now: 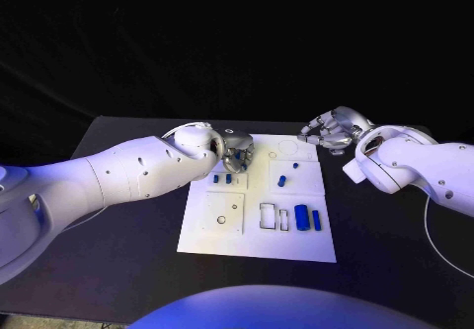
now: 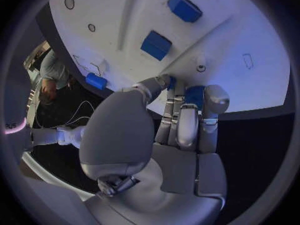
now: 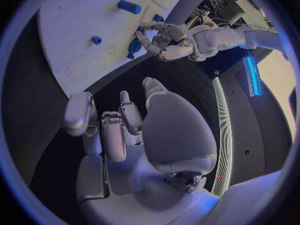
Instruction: Assemble the parts on the task board
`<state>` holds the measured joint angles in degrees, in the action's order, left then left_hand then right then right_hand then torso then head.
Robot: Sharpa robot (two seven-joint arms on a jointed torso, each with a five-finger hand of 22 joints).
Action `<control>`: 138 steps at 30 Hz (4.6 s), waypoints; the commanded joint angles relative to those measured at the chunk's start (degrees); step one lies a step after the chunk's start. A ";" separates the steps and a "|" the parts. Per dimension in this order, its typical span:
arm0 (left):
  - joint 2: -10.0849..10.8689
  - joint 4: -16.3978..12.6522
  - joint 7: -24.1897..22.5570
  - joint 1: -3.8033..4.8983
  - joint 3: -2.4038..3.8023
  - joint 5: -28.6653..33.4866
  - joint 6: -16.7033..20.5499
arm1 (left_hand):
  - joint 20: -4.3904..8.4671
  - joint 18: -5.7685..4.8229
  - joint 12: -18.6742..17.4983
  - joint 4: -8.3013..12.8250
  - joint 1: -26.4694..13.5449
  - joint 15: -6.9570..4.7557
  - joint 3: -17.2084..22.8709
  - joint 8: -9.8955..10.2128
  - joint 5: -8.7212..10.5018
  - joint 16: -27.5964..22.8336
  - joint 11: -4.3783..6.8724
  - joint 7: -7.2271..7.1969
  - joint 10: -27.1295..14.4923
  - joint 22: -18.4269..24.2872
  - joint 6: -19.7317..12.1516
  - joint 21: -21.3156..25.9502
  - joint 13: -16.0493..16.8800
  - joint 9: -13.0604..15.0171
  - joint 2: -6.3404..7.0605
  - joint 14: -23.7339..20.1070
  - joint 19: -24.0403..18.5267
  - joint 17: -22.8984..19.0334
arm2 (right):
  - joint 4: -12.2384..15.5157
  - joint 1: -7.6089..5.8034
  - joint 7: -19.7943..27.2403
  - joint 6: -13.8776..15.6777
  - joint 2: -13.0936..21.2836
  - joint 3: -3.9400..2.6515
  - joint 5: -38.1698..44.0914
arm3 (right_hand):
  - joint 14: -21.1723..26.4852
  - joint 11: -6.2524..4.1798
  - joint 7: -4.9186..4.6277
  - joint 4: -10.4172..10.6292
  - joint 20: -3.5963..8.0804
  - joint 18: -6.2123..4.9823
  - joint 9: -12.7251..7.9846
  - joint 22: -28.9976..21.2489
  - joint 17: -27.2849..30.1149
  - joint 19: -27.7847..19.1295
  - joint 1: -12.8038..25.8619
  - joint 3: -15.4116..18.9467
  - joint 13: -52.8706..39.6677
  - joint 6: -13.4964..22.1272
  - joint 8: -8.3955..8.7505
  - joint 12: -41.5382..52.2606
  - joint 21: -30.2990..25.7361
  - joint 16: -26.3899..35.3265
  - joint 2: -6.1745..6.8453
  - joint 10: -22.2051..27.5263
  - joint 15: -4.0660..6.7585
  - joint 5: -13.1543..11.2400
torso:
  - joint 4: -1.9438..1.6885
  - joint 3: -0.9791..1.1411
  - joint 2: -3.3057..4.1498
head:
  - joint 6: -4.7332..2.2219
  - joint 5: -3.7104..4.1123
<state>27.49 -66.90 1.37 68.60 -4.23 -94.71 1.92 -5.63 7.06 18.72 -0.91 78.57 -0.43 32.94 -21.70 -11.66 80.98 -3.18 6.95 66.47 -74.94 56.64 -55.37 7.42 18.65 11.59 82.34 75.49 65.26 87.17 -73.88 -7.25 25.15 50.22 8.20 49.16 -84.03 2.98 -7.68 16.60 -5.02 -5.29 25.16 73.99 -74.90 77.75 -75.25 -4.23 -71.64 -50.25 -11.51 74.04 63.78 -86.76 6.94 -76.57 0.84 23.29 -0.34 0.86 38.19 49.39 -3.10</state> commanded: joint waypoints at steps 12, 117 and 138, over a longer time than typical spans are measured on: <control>3.30 -4.20 -0.73 -0.22 1.37 2.83 3.25 | 0.14 -0.56 -1.62 0.61 -0.77 -0.19 -0.05 0.66 -0.31 0.11 -0.12 0.09 0.81 -6.41 0.49 -0.57 -0.22 0.15 -0.04 0.50 0.64 -0.29 | -0.08 0.05 0.41 -0.46 0.04 0.00 0.55 | -3.77 -0.02 0.00 -0.03 -0.02 -0.79 0.13 -0.16 -6.27 -0.29 0.22 -0.31 -0.03 -0.05 -0.20 -0.05 -0.43 0.34 0.36 0.15 0.26 0.26 | -0.11 -0.03 -0.17 | -0.43 0.05; 9.78 -4.69 3.42 0.02 2.52 10.55 -1.79 | -0.69 -0.16 -10.03 -0.32 -6.02 0.80 -3.62 9.18 -1.68 -1.19 -1.28 0.36 1.63 -5.66 -10.51 2.55 -0.18 -2.44 3.92 -1.84 -1.17 -5.11 | -1.05 0.22 -0.23 -3.22 0.21 0.00 5.49 | 0.46 0.56 -0.46 -0.07 -0.44 -2.72 0.80 -6.47 5.66 -5.39 -1.43 -5.13 31.81 0.13 -1.39 -32.72 -12.13 7.02 2.98 19.55 -0.32 -2.48 | 0.03 -0.06 -0.06 | -0.16 -0.51; 19.11 -8.62 -15.32 0.15 3.65 74.95 3.83 | -2.09 3.30 -9.61 -1.01 -4.59 2.11 -4.18 5.43 -5.78 -17.82 -2.62 2.63 -0.38 1.94 -6.12 27.43 0.92 -1.47 0.07 -18.58 -13.35 -34.13 | -1.13 0.88 -1.66 -11.94 -0.68 0.00 38.50 | -2.10 2.19 -0.91 -5.45 -1.14 -0.84 -0.81 0.45 3.08 -0.11 -6.77 -22.93 56.16 -5.35 -0.85 -61.68 -2.37 4.85 9.60 15.01 -1.48 -11.80 | 0.11 -0.12 0.03 | -1.43 2.69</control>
<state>46.29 -74.65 -5.78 68.67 -0.65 -41.75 4.94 -7.77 9.29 8.81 -1.59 73.97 1.66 28.87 -15.94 -17.10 63.35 -5.76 9.51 65.96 -73.12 50.61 -28.14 8.27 17.12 12.42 64.07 62.44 31.28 85.90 -73.12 -8.09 16.59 49.71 8.19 77.40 -84.05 5.01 -8.52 11.40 -6.05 -6.62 24.41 74.36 -71.75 77.17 -82.13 -27.11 -15.67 -55.16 -12.62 12.60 61.16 -81.56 16.07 -61.21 -0.22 11.85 -0.27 0.81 38.11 48.27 -1.37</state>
